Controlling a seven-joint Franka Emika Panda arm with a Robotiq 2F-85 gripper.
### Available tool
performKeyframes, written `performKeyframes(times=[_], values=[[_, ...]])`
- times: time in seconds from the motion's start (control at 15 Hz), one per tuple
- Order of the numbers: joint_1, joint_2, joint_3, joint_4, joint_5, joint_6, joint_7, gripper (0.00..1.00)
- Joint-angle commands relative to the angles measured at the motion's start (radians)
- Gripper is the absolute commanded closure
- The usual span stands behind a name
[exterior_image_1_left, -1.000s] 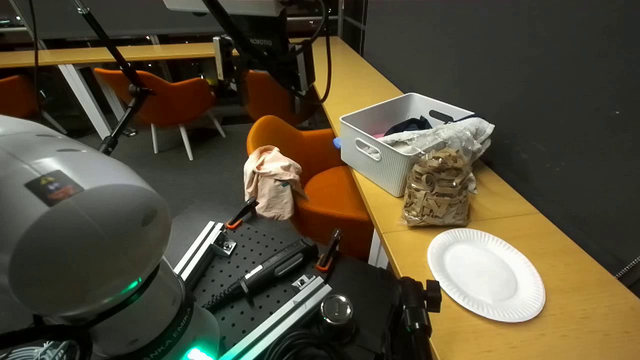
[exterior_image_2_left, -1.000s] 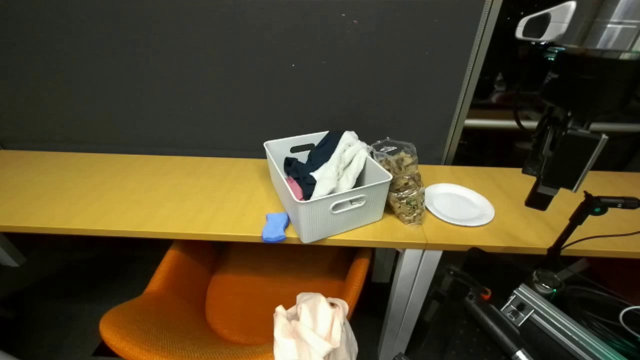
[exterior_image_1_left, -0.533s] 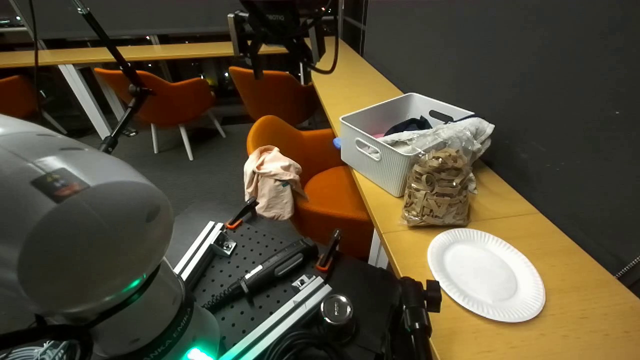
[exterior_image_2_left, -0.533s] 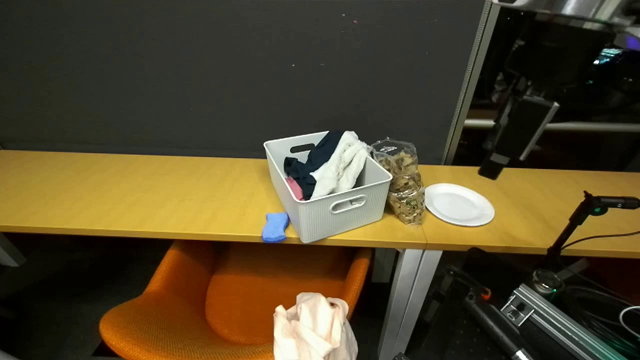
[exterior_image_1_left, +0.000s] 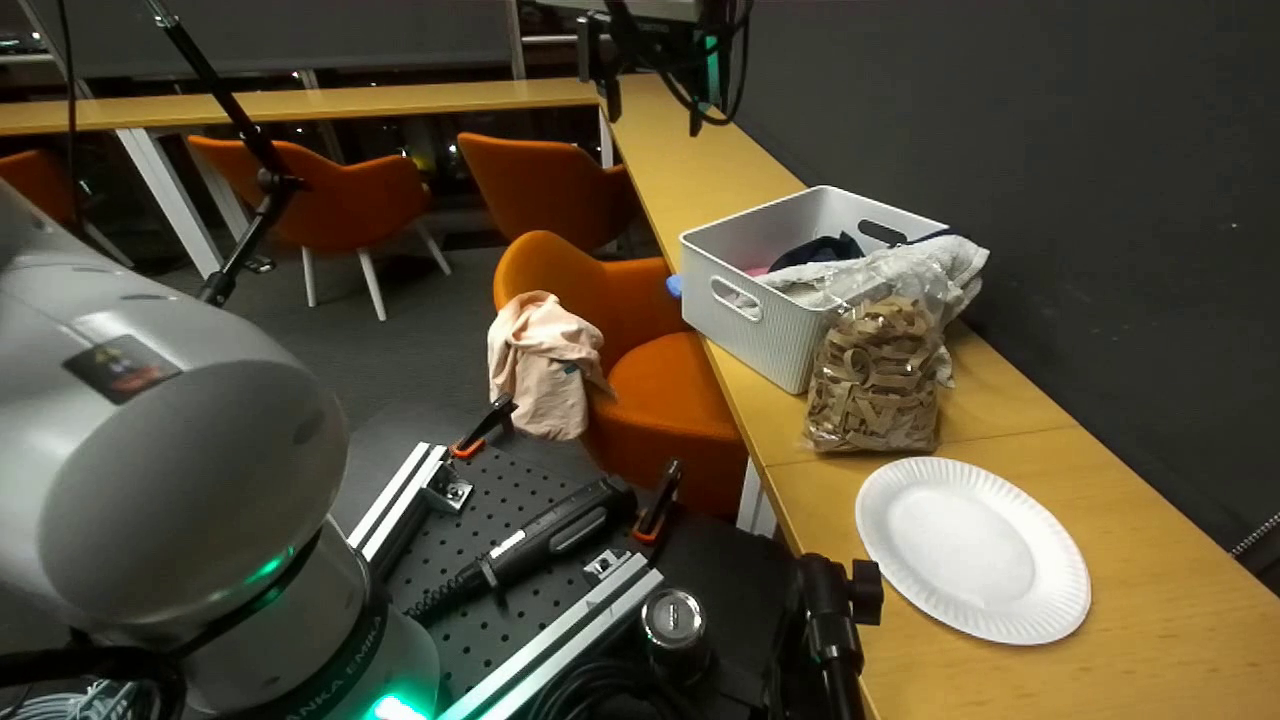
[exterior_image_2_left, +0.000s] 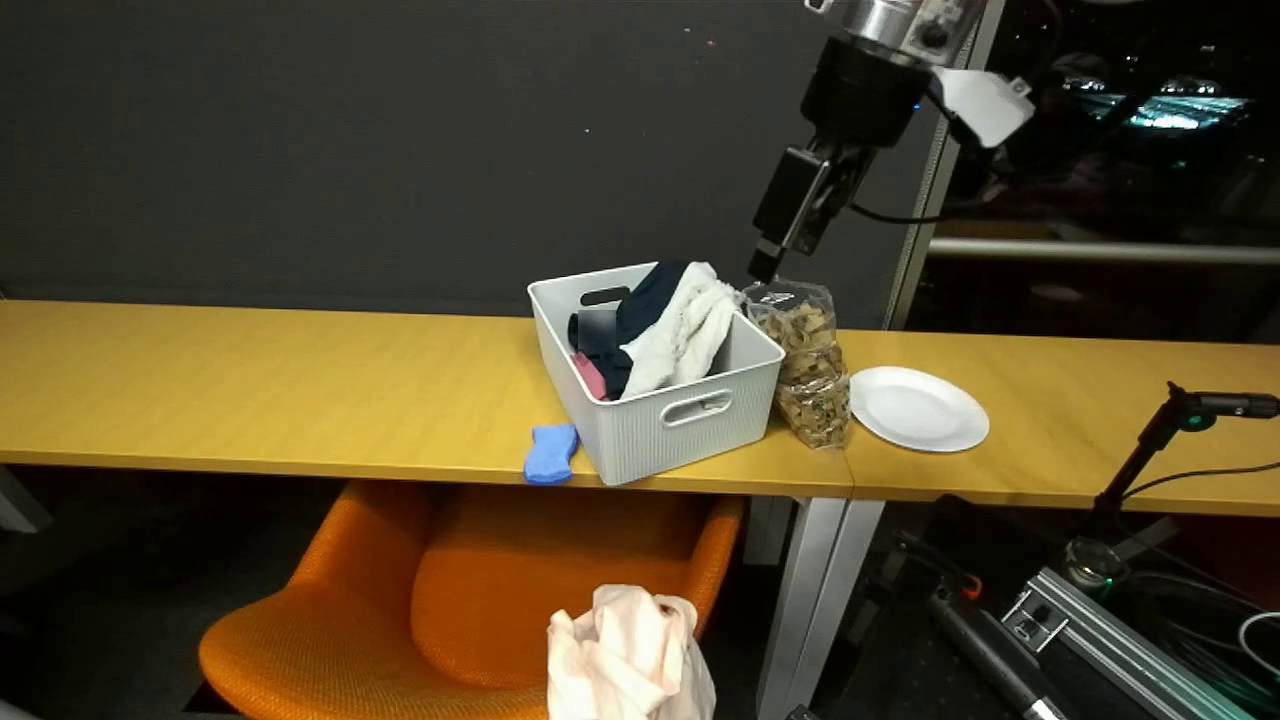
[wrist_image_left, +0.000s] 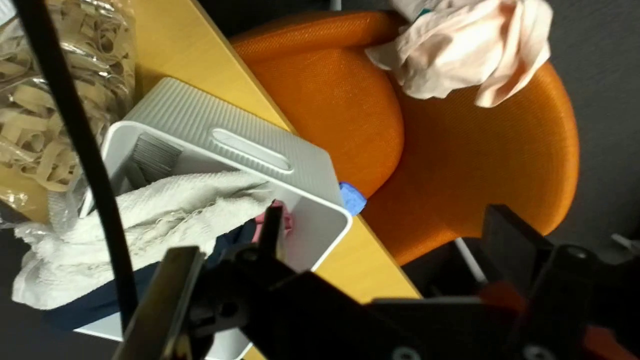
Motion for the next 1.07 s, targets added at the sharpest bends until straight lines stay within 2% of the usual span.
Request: performKeyframes(times=[0.0,0.33,0.8,0.87,0.93,1.0], values=[[-0.067,0.189,-0.031,0.155,-0.043,0.024,0.004,0.0],[-0.148,0.332,-0.059,0.238,-0.073,0.071,0.012,0.0],[-0.217,0.416,-0.081,0.3,-0.046,0.071,-0.008,0.0],[-0.23,0.431,-0.088,0.317,-0.047,0.062,-0.008,0.07],[-0.238,0.445,-0.092,0.327,-0.045,0.067,-0.008,0.22],[-0.247,0.455,-0.096,0.338,-0.049,0.055,-0.002,0.32]])
